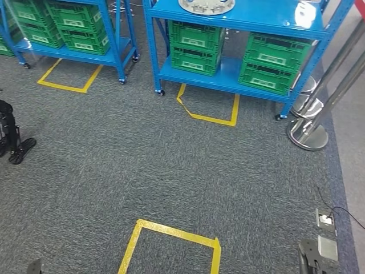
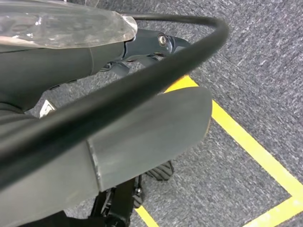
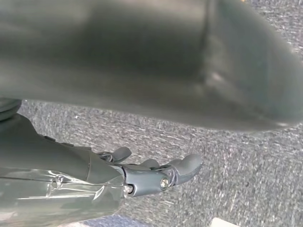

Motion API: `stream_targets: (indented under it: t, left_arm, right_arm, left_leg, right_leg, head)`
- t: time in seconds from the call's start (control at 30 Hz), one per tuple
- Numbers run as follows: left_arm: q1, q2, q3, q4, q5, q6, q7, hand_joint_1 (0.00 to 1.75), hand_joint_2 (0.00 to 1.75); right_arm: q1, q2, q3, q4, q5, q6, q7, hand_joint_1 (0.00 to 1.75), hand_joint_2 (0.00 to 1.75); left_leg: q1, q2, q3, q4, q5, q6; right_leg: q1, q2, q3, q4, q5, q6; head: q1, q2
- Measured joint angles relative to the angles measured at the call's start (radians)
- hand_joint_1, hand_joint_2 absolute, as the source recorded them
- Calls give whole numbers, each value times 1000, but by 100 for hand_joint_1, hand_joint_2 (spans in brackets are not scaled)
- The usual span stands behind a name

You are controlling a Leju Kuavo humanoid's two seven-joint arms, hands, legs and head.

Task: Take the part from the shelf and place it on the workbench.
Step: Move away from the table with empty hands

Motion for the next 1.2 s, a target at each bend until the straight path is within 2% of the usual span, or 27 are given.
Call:
stream_targets:
  t: [0.03, 0.07, 0.1, 0.13, 0.17, 0.2, 0.23, 0.27, 0.37, 0.4, 0.43, 0.47, 0.53, 0.57, 0.6, 0.63, 0.7, 0.73, 0.77, 0.87, 0.93, 0.97, 1.03, 1.07, 1.1, 1.13, 1.2]
  left_arm:
    - [0, -1, 0, 0, 0, 0, 0, 0, 0]
    - [1, -1, 0, 0, 0, 0, 0, 0, 0]
    - [1, -2, 0, 0, 0, 0, 0, 0, 0]
    - [2, -3, 0, 0, 0, 0, 0, 0, 0]
    - [3, -3, 0, 0, -1, 0, 0, 0, 0]
    - [3, -2, 0, 0, -1, 0, 0, 0, 0]
    - [3, -1, 0, 0, -2, 0, 0, 0, 0]
    - [2, 0, 0, 0, -3, 1, 0, 0, 0]
    - [1, 0, 0, 0, -5, 1, 1, 0, 0]
    - [1, 0, 0, 0, -5, 1, 1, 0, 0]
    - [0, 0, 0, 0, -5, 1, 2, 0, 0]
    - [-1, 0, 0, 0, -5, 1, 2, 0, 0]
    - [-1, 0, 0, 0, -4, 1, 3, 0, 0]
    - [0, 0, 0, 0, -4, 1, 4, 0, 0]
    - [1, -1, 0, 0, -4, 1, 4, 0, 0]
    - [2, -1, 0, 0, -4, 2, 4, 0, 0]
    - [2, 1, 0, 0, -4, 2, 4, 0, 0]
    - [1, 2, 0, 0, -5, 3, 4, 0, 0]
    - [0, 3, 0, 0, -6, 3, 4, 0, 0]
    - [-1, 3, 0, 0, -9, 2, 4, 0, 0]
    - [0, 2, 0, 0, -10, 1, 4, 0, 0]
    - [0, 2, 0, 0, -11, 1, 4, 0, 0]
    - [0, 1, 0, 0, -13, 0, 4, 0, 0]
    - [0, -1, 0, 0, -14, 0, 4, 0, 0]
    - [1, -2, 0, 0, -15, 0, 4, 0, 0]
    - [2, -3, 0, 0, -15, 0, 4, 0, 0]
    - [3, -4, 0, 0, -16, 0, 4, 0, 0]
  right_arm:
    - [2, 0, 0, 1, 0, 0, 0, 0, 0]
    - [3, 0, 0, 2, 0, 1, 0, 0, 0]
    - [5, 1, 0, 2, 0, 1, 0, 0, 0]
    - [6, 1, 0, 2, 0, 0, 0, 0, 0]
    - [6, 1, -1, 2, 0, 0, -1, 0, 0]
    - [6, 2, -1, 3, 0, -1, -1, 0, 0]
    - [6, 3, -1, 4, 0, -2, -1, 0, 0]
    - [6, 4, -1, 5, 0, -2, -1, 0, 0]
    - [8, 6, -1, 7, 0, -2, -2, 0, 0]
    - [7, 6, -1, 7, 0, -3, -2, 0, 0]
    - [7, 6, -2, 7, 0, -4, -3, 0, 0]
    - [7, 6, -3, 7, 0, -5, -4, 0, 0]
    - [7, 6, -5, 7, 0, -5, -6, 0, 0]
    - [7, 7, -5, 7, 0, -5, -7, 0, 0]
    - [7, 8, -6, 7, 0, -6, -8, 0, 0]
    - [7, 8, -6, 7, 0, -6, -8, 0, 0]
    - [7, 8, -7, 7, 0, -8, -9, 0, 0]
    - [6, 8, -8, 7, -1, -9, -10, 0, 0]
    - [7, 8, -8, 7, -1, -9, -10, 0, 0]
    - [7, 9, -9, 7, -4, -9, -11, 0, 0]
    - [7, 9, -9, 7, -4, -9, -12, 0, 0]
    - [7, 8, -10, 8, -5, -9, -12, 0, 0]
    - [9, 8, -10, 8, -6, -9, -12, 0, 0]
    - [11, 8, -10, 9, -7, -9, -11, 0, 0]
    - [13, 8, -10, 9, -7, -9, -11, 0, 0]
    - [14, 8, -11, 10, -7, -9, -11, 0, 0]
    - [14, 8, -12, 11, -7, -9, -11, 0, 0]
  left_leg:
    - [0, -1, 1, 0, -2, 0]
    - [0, -2, 3, 0, -4, -1]
    - [1, -4, 6, 0, -6, -3]
    - [2, -6, 11, 1, -10, -7]
    - [4, -8, 17, 3, -14, -13]
    - [4, -9, 22, 5, -19, -20]
    - [3, -11, 24, 9, -23, -27]
    - [2, -13, 24, 12, -26, -34]
    - [7, -15, 21, 16, -27, -51]
    - [9, -13, 15, 31, -37, -55]
    - [10, -10, -3, 68, -57, -58]
    - [10, -8, -34, 128, -86, -60]
    - [8, -6, -120, 281, -142, -60]
    - [8, -6, -153, 331, -149, -58]
    - [6, -6, -166, 340, -136, -54]
    - [4, -6, -157, 306, -103, -48]
    - [-4, -5, -98, 159, -22, -33]
    - [-9, -4, -70, 93, 3, -27]
    - [-13, -3, -52, 52, 14, -24]
    - [-15, -2, -39, 25, 11, -18]
    - [-9, 0, -25, 10, 11, -9]
    - [-6, 0, -17, 5, 10, -5]
    - [-7, 0, -9, 4, 3, 0]
    - [-8, 0, -5, 4, -1, 0]
    - [-7, -2, 0, 5, -5, -1]
    - [-7, -3, 8, 5, -10, -3]
    - [-5, -4, 26, 5, -23, -10]
  right_leg:
    - [-1, 1, -40, 69, -22, 1]
    - [-2, 2, -66, 110, -25, 2]
    - [-4, 2, -73, 107, -5, 3]
    - [-7, 2, -57, 61, 34, 4]
    - [-10, 2, -28, -13, 81, 6]
    - [-11, 4, 2, -83, 114, 8]
    - [-12, 7, 26, -135, 134, 6]
    - [-10, 9, 39, -160, 141, 2]
    - [-2, 12, 44, -166, 140, -19]
    - [-1, 12, 45, -167, 141, -26]
    - [0, 11, 47, -169, 141, -33]
    - [1, 10, 47, -170, 140, -38]
    - [6, 8, 48, -170, 137, -46]
    - [9, 8, 49, -170, 135, -49]
    - [12, 8, 52, -170, 133, -51]
    - [13, 8, 56, -170, 130, -53]
    - [16, 8, 65, -170, 123, -52]
    - [17, 8, 67, -170, 119, -50]
    - [19, 8, 68, -170, 116, -47]
    - [18, 7, 70, -175, 108, -35]
    - [18, 7, 59, -140, 82, -26]
    - [17, 8, 36, -89, 56, -23]
    - [15, 8, -37, 55, 0, -16]
    - [13, 8, -70, 110, -12, -13]
    - [11, 8, -87, 129, -5, -11]
    - [9, 7, -84, 105, 25, -9]
    - [5, 8, -32, -28, 111, -7]
  head:
    - [5, 0]
    - [9, 0]
    - [12, 0]
    - [15, 0]
    - [18, 0]
    - [23, 0]
    - [26, 0]
    - [26, 0]
    - [17, 0]
    - [12, 0]
    - [6, 0]
    - [-2, 0]
    - [-16, 0]
    - [-21, 0]
    - [-26, 0]
    - [-29, 0]
    - [-35, 0]
    - [-37, 0]
    - [-38, 0]
    - [-37, 0]
    - [-33, 0]
    - [-27, 0]
    - [-15, 0]
    - [-11, 0]
    - [-7, 0]
    - [-2, 0]
    - [8, 0]
